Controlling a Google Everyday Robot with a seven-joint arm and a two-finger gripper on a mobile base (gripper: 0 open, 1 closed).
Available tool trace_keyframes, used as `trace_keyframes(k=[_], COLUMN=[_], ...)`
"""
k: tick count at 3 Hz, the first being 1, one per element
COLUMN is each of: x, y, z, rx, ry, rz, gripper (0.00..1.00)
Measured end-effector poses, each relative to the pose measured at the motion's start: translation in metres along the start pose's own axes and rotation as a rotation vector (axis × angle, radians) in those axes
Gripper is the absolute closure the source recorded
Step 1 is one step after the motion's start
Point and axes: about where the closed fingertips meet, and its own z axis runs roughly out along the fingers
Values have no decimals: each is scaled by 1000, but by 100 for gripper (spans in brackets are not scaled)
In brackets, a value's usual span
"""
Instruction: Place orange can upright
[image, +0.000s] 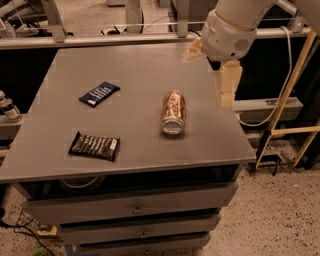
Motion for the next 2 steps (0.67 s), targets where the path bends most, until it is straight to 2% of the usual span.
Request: trace_keyframes(k=[1, 2], x=[-4, -3], y=[-13, -13], z=[0, 0], rx=[38, 44], ry=[-6, -6], rz=[-36, -28], gripper=[0, 0])
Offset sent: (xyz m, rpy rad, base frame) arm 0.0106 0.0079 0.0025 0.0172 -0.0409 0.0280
